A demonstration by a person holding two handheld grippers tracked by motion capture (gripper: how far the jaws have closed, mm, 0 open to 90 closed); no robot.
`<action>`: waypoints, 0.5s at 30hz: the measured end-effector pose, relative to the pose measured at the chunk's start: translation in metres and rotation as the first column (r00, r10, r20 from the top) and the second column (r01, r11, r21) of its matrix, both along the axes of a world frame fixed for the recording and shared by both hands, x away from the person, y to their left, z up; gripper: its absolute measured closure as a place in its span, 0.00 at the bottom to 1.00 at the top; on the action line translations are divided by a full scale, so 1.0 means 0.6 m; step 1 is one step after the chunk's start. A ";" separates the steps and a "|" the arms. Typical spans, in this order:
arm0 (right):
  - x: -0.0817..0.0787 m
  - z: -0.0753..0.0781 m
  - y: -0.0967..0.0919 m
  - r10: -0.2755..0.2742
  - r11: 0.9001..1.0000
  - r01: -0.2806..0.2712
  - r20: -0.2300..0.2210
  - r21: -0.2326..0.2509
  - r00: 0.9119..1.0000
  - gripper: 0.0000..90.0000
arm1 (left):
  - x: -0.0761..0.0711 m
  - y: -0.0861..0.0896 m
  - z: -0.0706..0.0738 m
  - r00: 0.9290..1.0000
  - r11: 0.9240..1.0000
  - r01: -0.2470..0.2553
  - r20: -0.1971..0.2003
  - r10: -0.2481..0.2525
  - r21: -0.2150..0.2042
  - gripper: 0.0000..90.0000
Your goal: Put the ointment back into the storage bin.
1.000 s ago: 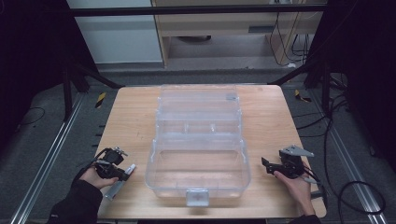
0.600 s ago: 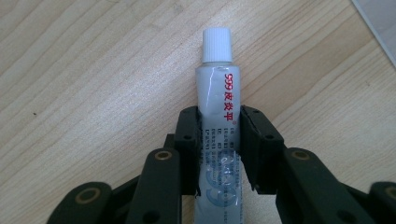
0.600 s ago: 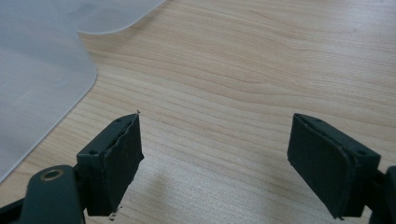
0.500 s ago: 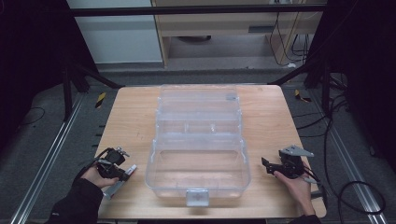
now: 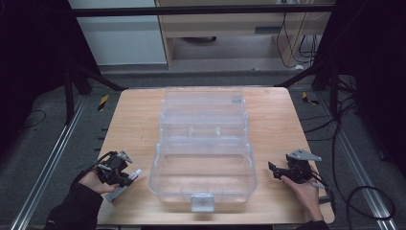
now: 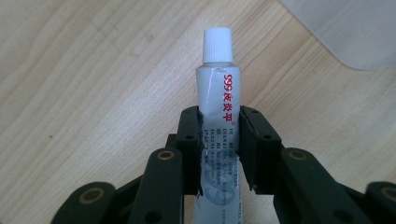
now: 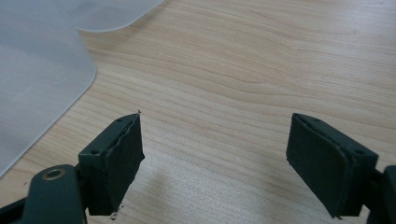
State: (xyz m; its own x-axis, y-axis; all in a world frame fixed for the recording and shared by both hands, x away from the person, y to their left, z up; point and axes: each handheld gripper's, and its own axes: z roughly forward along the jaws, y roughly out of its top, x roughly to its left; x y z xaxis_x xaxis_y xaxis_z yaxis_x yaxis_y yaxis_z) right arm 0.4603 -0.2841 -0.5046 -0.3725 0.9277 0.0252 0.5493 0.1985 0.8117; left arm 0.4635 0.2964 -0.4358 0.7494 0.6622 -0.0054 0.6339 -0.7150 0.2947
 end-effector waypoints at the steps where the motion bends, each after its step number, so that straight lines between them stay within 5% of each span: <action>1: 0.000 0.000 0.000 0.003 1.000 -0.003 0.004 -0.006 1.000 0.21 | -0.003 -0.001 0.011 1.000 1.000 0.014 0.008 -0.014 -0.006 0.78; 8: -0.001 0.000 0.000 0.002 1.000 -0.002 0.000 0.002 1.000 0.21 | -0.011 -0.004 0.043 0.998 0.998 0.065 0.014 -0.065 -0.010 0.78; 15: -0.001 0.000 -0.001 -0.003 1.000 0.002 0.003 0.014 1.000 0.21 | -0.020 -0.003 0.090 0.989 0.990 0.135 0.066 -0.133 -0.028 0.78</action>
